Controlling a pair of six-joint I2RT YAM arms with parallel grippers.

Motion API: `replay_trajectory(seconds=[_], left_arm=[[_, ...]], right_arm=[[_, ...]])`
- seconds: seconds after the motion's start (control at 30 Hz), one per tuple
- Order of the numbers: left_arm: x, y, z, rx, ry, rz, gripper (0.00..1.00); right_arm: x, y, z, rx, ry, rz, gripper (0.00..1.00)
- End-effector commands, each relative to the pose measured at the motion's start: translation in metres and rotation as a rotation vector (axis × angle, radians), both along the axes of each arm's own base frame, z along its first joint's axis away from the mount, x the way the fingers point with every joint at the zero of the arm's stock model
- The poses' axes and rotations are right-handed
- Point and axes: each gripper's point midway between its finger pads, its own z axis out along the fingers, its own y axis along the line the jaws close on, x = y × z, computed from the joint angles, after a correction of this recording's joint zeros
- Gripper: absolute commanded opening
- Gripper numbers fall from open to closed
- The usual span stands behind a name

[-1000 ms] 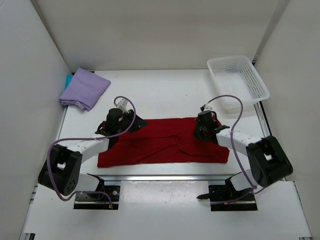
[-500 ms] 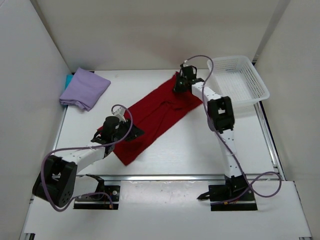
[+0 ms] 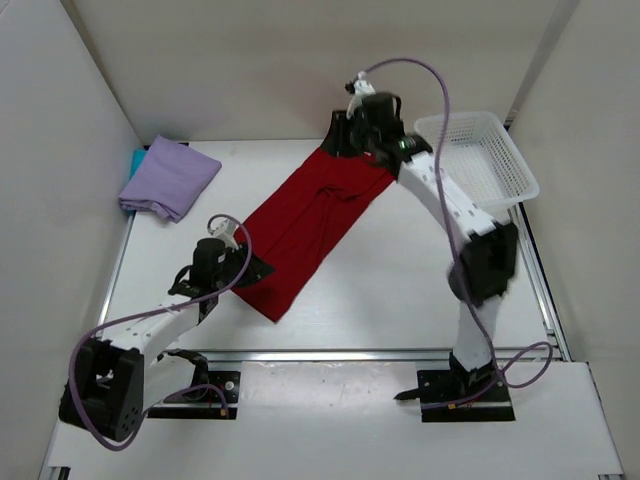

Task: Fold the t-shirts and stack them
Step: Rotate the tshirt 90 degrees

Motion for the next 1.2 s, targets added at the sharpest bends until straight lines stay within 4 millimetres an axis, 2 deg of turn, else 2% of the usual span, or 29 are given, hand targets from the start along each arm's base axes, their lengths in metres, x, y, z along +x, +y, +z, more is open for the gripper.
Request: replay_trajectory(seconds=[0.0,0.03,0.07,0.1,0.13,0.17,0.23,0.27,0.33,0.43,0.47,0.53,0.6,0.67,0.7,0.73,0.77,0.8,0.83,0.87,0.9,0.93,0.97,1.0,1.03,1.07,1.13,1.17], left_arm=[[-0.007,0.016,-0.007,0.021,-0.002,0.029,0.34],[-0.005,0.019,-0.001,0.032,-0.033,0.036,0.34],[-0.006,0.02,-0.001,0.039,-0.03,0.039,0.35],[-0.003,0.021,0.008,0.039,-0.055,0.044,0.35],[-0.001,0.023,0.011,0.041,-0.059,0.052,0.36],[-0.003,0.023,0.01,0.042,-0.059,0.044,0.35],[-0.001,0.022,0.017,0.023,-0.065,0.04,0.35],[-0.002,0.021,0.016,0.021,-0.064,0.034,0.35],[-0.002,0.018,0.025,0.013,-0.086,0.029,0.35],[0.0,0.018,0.034,0.008,-0.118,0.037,0.35],[-0.002,0.018,0.034,0.006,-0.12,0.032,0.36],[-0.001,0.02,0.036,-0.001,-0.124,0.037,0.35],[-0.004,0.022,0.028,0.008,-0.113,0.032,0.36],[-0.002,0.023,0.029,0.005,-0.108,0.041,0.36],[-0.003,0.022,0.027,0.01,-0.106,0.03,0.36],[-0.004,0.022,0.026,0.01,-0.103,0.025,0.36],[-0.003,0.023,0.026,0.015,-0.103,0.029,0.36],[-0.004,0.023,0.024,0.022,-0.103,0.026,0.36],[-0.005,0.021,0.022,0.025,-0.1,0.022,0.36],[-0.007,0.017,0.021,0.032,-0.101,0.005,0.36],[-0.007,0.017,0.02,0.044,-0.104,0.004,0.36],[-0.011,0.011,0.015,0.049,-0.092,-0.014,0.36],[-0.013,0.003,0.016,0.056,-0.094,-0.041,0.37],[-0.018,0.002,0.008,0.072,-0.061,-0.057,0.37],[-0.021,-0.004,0.005,0.096,-0.059,-0.079,0.37],[-0.027,-0.009,0.003,0.113,-0.056,-0.109,0.38],[-0.036,-0.01,-0.005,0.155,-0.038,-0.125,0.4],[-0.039,-0.011,-0.008,0.179,-0.041,-0.136,0.42]], right_arm=[[-0.097,-0.005,-0.042,-0.01,0.064,0.025,0.34],[-0.125,-0.002,-0.083,0.024,0.119,0.025,0.36],[-0.134,-0.002,-0.064,0.099,0.06,0.022,0.36],[-0.161,0.002,-0.082,0.144,0.084,0.044,0.35],[-0.186,0.005,-0.109,0.151,0.153,0.059,0.36],[-0.194,0.011,-0.117,0.161,0.167,0.066,0.36],[-0.226,0.031,-0.156,0.128,0.255,0.109,0.38],[-0.233,0.038,-0.163,0.122,0.273,0.116,0.38],[-0.247,0.055,-0.186,0.103,0.335,0.129,0.39],[-0.246,0.064,-0.213,0.052,0.356,0.075,0.4],[-0.249,0.071,-0.222,0.039,0.381,0.081,0.41],[-0.249,0.07,-0.241,-0.004,0.407,0.041,0.43],[-0.248,0.081,-0.25,0.001,0.429,0.05,0.43],[-0.253,0.085,-0.262,-0.017,0.471,0.064,0.3],[-0.248,0.082,-0.265,-0.018,0.478,0.046,0.13],[-0.25,0.08,-0.266,-0.029,0.489,0.04,0.0],[-0.248,0.07,-0.266,-0.037,0.495,0.018,0.0],[-0.244,0.057,-0.257,-0.024,0.472,-0.009,0.0],[-0.256,0.041,-0.268,-0.045,0.497,-0.016,0.0],[-0.244,0.031,-0.243,0.019,0.462,-0.043,0.0],[-0.247,0.006,-0.237,0.022,0.449,-0.073,0.01],[-0.261,-0.02,-0.249,-0.006,0.478,-0.104,0.0],[-0.258,-0.036,-0.23,0.044,0.439,-0.125,0.0],[-0.267,-0.062,-0.229,0.059,0.427,-0.145,0.0],[-0.289,-0.079,-0.245,0.053,0.486,-0.13,0.0],[-0.289,-0.092,-0.233,0.103,0.481,-0.129,0.0],[-0.301,-0.115,-0.233,0.105,0.47,-0.139,0.08],[-0.31,-0.122,-0.239,0.075,0.486,-0.151,0.22]])
